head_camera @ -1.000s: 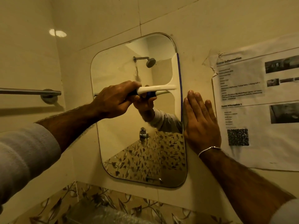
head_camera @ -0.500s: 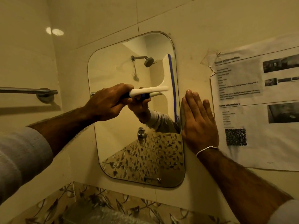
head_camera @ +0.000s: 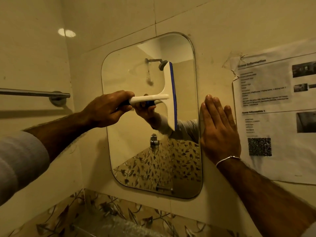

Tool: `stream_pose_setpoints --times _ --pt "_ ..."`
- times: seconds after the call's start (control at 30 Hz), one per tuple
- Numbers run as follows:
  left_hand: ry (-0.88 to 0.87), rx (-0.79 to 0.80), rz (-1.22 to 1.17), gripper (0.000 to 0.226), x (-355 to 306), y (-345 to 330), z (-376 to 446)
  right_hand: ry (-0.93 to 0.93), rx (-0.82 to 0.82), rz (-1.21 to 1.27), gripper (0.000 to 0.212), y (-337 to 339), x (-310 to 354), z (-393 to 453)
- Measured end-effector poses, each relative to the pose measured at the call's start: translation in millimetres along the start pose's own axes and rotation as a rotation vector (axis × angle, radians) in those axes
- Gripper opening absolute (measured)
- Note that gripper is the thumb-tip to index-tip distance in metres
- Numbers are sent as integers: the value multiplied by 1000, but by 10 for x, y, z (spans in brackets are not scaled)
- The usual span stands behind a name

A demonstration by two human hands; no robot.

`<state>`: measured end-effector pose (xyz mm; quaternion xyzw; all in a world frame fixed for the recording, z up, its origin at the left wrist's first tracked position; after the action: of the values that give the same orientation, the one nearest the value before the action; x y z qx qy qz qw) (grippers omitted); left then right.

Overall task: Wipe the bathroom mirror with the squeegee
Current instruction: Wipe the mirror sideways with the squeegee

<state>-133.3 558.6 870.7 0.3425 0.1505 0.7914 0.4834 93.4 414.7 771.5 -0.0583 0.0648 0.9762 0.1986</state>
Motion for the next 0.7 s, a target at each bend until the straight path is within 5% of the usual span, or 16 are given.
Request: stream_pose_setpoints --times 0.7 --pt "230 171 59 33 782 289 -647 7 -32 55 64 58 25 4"
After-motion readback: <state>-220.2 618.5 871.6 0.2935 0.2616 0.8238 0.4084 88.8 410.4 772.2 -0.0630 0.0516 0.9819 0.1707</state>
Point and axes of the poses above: each hand's wrist, its own z-axis towards the middle knuckle, its own y-axis out of the back of the hand, x = y × z, the point moved 8 cm from there along z, towards the middle knuckle, and after that the axes turned 1 degree about -z, right-handed, at the moved point
